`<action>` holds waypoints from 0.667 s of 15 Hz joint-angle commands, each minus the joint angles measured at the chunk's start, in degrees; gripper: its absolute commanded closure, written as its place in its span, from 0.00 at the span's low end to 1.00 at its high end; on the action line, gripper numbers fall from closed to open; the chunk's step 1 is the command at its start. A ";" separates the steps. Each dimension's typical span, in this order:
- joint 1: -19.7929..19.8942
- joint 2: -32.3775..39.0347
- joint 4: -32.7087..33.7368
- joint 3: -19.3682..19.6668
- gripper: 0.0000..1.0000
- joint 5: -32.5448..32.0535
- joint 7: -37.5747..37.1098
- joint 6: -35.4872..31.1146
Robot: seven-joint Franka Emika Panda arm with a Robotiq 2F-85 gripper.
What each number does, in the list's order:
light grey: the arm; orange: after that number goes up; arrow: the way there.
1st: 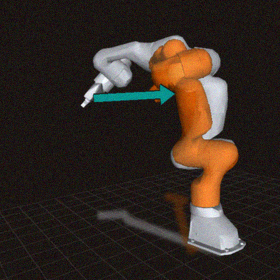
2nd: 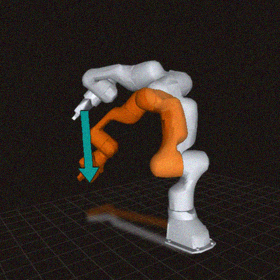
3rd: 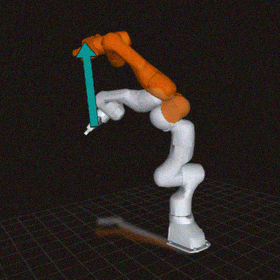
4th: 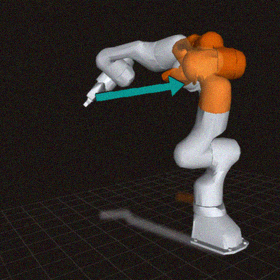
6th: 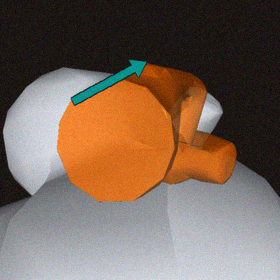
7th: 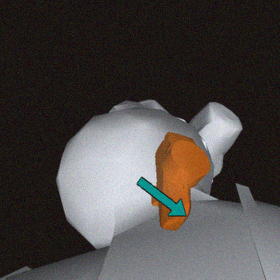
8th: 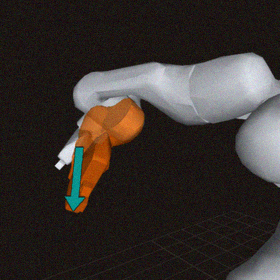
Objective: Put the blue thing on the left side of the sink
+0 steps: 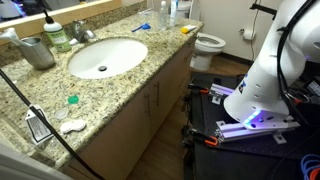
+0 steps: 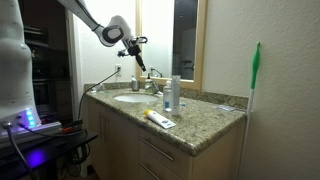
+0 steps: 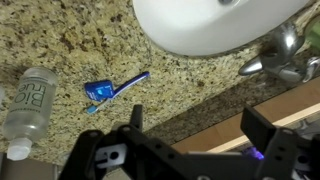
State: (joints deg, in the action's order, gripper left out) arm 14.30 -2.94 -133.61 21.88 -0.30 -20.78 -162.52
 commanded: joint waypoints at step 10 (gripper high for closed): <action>0.48 23.62 25.05 5.30 0.00 -5.43 -29.84 6.84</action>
State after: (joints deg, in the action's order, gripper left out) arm 14.32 13.12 -118.23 25.12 -8.17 -46.15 -160.93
